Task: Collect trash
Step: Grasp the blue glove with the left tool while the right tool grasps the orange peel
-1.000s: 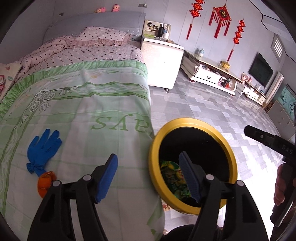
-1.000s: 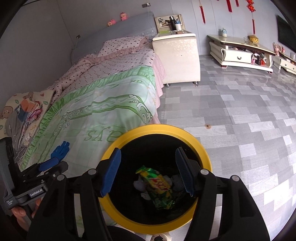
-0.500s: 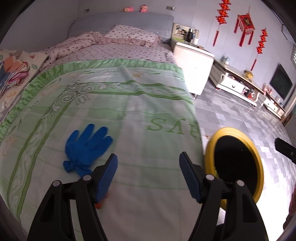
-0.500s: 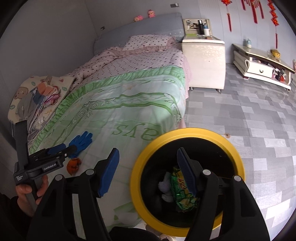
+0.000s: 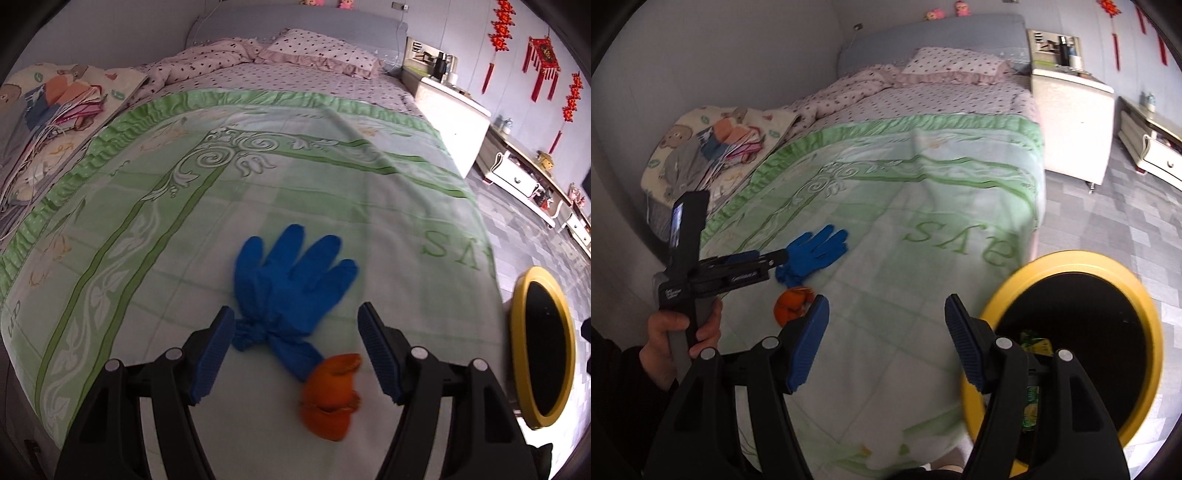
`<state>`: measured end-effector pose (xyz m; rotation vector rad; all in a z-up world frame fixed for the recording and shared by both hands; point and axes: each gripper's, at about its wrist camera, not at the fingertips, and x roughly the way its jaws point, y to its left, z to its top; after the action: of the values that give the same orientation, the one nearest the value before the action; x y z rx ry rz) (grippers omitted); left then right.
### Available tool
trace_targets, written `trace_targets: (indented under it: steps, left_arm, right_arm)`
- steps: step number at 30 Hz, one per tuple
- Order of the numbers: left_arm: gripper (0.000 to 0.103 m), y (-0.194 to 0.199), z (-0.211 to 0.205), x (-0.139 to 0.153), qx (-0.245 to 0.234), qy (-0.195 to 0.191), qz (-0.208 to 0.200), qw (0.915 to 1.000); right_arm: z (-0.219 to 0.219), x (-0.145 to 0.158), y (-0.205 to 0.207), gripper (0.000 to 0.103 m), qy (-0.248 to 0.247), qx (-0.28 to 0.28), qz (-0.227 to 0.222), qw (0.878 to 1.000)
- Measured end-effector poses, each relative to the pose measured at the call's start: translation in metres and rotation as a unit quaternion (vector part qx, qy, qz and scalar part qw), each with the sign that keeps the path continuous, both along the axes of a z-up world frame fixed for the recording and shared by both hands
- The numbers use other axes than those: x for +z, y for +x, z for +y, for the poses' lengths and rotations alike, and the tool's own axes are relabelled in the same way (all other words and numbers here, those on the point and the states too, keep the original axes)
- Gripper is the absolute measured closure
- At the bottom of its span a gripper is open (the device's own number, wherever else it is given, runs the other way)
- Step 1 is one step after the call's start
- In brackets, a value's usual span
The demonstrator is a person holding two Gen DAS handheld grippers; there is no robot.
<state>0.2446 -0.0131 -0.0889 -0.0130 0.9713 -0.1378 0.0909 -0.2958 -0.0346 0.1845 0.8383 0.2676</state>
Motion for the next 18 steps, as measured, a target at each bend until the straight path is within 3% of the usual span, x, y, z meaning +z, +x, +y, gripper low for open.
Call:
trace_targets:
  steps: [18]
  left_arm:
    - [0.037, 0.043, 0.027, -0.056, 0.003, -0.022, 0.047, 0.9987]
  right_arm:
    - [0.13, -0.082, 0.054, 0.04, 0.006, 0.103, 0.076, 0.992]
